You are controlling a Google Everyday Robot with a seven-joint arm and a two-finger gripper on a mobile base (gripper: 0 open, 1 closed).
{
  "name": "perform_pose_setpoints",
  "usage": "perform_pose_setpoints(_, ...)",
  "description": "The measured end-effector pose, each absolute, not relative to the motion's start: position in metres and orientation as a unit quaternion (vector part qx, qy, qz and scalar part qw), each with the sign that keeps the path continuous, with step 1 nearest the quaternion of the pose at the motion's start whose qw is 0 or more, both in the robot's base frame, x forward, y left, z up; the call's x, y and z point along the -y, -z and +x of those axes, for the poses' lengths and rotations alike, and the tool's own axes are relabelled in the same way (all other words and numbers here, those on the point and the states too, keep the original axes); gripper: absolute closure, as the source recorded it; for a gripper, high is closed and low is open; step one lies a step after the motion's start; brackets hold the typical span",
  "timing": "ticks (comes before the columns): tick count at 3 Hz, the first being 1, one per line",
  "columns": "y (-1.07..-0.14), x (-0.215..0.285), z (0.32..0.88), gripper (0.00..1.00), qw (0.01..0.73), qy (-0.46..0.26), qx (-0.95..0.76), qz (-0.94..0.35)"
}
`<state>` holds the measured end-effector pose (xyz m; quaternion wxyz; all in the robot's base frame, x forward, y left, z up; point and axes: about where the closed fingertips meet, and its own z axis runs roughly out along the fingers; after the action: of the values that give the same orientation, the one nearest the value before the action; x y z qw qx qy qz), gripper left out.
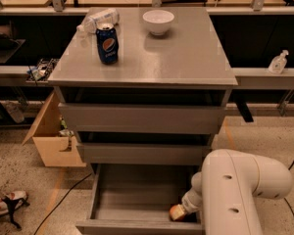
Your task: Pick orange from bottom drawer and place on counter
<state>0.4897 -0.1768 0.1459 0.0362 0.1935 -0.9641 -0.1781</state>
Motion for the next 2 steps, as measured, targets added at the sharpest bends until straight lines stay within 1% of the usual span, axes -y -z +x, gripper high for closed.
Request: perform_pose_setpoints(2,-0.14,0.147,0.492,0.88,0.047,0.21,0.969,0.125)
